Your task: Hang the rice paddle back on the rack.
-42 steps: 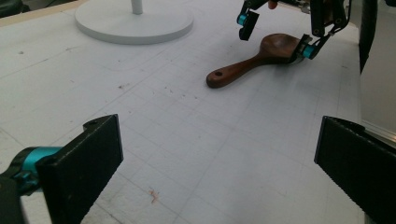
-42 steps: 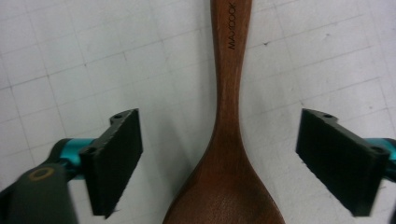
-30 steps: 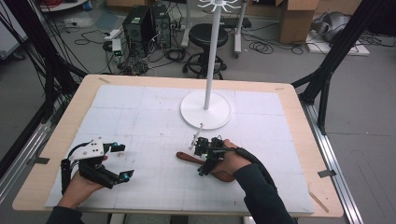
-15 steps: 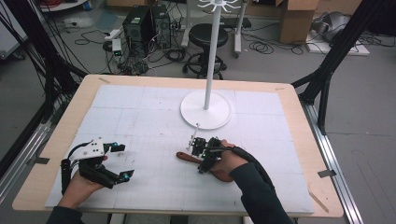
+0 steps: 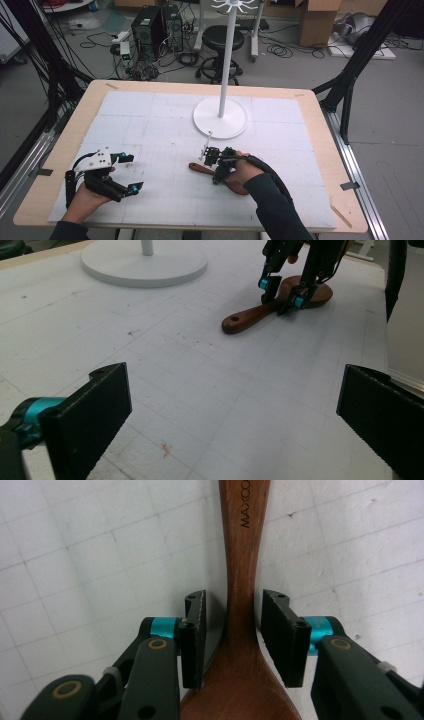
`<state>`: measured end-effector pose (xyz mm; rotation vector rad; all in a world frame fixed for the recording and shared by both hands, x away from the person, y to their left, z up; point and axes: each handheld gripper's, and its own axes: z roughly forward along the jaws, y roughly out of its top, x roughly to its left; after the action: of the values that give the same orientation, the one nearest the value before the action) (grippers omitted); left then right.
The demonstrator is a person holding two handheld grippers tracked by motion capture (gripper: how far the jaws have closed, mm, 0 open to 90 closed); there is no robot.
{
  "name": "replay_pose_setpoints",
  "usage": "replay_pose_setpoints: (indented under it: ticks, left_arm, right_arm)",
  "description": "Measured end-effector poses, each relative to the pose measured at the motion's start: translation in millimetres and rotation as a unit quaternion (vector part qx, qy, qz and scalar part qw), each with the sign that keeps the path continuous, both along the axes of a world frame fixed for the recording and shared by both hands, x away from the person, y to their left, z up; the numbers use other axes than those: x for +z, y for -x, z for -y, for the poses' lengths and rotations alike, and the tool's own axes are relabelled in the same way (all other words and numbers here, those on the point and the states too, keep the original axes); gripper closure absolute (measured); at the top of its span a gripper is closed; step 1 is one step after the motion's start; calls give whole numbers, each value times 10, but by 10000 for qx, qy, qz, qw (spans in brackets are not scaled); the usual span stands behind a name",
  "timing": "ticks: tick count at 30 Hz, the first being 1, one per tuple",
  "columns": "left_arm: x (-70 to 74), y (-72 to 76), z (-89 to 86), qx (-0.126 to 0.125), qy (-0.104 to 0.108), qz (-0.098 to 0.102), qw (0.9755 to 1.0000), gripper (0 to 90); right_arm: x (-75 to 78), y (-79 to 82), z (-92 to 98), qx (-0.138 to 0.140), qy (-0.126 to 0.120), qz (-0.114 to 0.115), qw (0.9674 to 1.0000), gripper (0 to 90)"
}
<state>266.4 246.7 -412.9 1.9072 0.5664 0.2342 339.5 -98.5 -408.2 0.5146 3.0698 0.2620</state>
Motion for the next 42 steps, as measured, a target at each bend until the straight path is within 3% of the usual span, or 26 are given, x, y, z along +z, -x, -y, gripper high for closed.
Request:
replay_pose_setpoints:
  ticks: [24,31,35,36,40,42]
  left_arm:
    - [2,5,-9,-9,7,9,10000,17]
    - [0,5,-10,-15,3,5,10000,17]
    - [-1,5,-11,-13,12,5,10000,17]
    - [-1,5,-11,-15,9,3,10000,17]
    - [-4,3,-13,-10,37,4,10000,17]
    - [-6,-3,-17,-16,13,1,10000,17]
  right_arm:
    - [7,77,-64,-82,185,183,9996,735]
    - [6,80,-66,9,198,214,9996,752]
    - [7,90,-49,20,153,215,9996,759]
    - [-1,75,-40,128,70,279,9995,761]
    - [13,74,-11,40,20,99,9999,763]
    - [8,66,13,148,-98,107,9998,764]
